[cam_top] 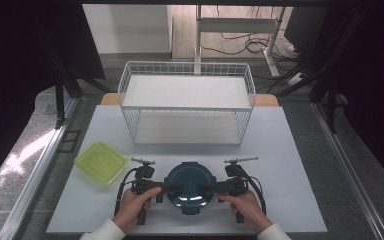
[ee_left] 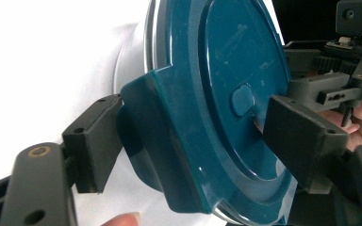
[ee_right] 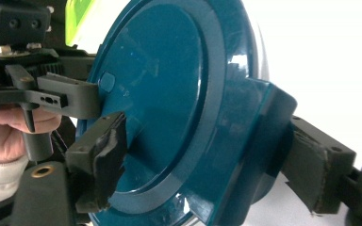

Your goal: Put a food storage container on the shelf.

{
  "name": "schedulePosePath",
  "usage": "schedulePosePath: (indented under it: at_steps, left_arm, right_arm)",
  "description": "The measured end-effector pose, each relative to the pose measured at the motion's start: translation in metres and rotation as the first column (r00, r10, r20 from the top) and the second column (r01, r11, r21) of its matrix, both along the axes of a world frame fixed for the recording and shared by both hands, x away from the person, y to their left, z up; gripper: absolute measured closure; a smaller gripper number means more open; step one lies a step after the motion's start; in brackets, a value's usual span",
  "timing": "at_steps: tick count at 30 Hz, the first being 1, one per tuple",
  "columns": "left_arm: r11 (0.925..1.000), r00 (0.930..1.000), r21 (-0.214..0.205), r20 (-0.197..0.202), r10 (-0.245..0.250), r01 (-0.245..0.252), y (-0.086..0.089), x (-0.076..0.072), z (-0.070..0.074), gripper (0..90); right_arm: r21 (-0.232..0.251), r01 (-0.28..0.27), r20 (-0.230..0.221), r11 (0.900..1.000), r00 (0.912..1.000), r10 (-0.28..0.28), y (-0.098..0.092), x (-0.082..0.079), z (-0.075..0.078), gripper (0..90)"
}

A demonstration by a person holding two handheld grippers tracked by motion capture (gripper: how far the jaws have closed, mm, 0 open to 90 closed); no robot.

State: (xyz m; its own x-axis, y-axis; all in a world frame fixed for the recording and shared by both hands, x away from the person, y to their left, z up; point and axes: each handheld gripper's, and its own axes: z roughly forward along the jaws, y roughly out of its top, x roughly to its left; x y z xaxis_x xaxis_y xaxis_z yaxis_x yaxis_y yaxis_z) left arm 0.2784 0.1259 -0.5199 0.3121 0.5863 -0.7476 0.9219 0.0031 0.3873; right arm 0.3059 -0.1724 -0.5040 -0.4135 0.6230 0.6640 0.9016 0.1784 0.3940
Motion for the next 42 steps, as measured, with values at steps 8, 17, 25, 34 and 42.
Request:
schedulePosePath:
  at_steps: [8, 17, 25, 34, 42]
  left_arm:
    - [0.9996, 0.9997, -0.016, 0.008, 0.022, -0.021, 0.004, -0.003, 0.003, 30.8]
    - [0.9992, 0.9985, 0.010, 0.039, 0.039, -0.039, 0.001, -0.012, 0.010, 32.3]
    - [0.9990, 0.9981, 0.011, 0.043, 0.043, -0.044, 0.001, -0.014, 0.013, 34.3]
    - [0.9988, 0.9976, 0.024, 0.056, 0.041, -0.043, -0.001, -0.015, 0.016, 34.5]
    - [0.9983, 0.9968, 0.028, 0.063, 0.049, -0.051, -0.004, -0.013, 0.019, 34.4]
  right_arm:
    - [0.014, 0.023, -0.009, 0.9996, 0.9997, -0.023, -0.005, -0.003, 0.004, 28.7]
    - [0.016, 0.060, 0.005, 0.9980, 0.9982, -0.060, -0.006, -0.012, 0.010, 33.0]
    - [0.024, 0.081, -0.008, 0.9964, 0.9967, -0.081, -0.009, -0.014, 0.012, 35.6]
    - [0.030, 0.094, -0.003, 0.9951, 0.9956, -0.094, -0.010, -0.014, 0.015, 36.6]
    - [0.022, 0.100, 0.013, 0.9947, 0.9949, -0.100, -0.011, -0.015, 0.018, 36.8]
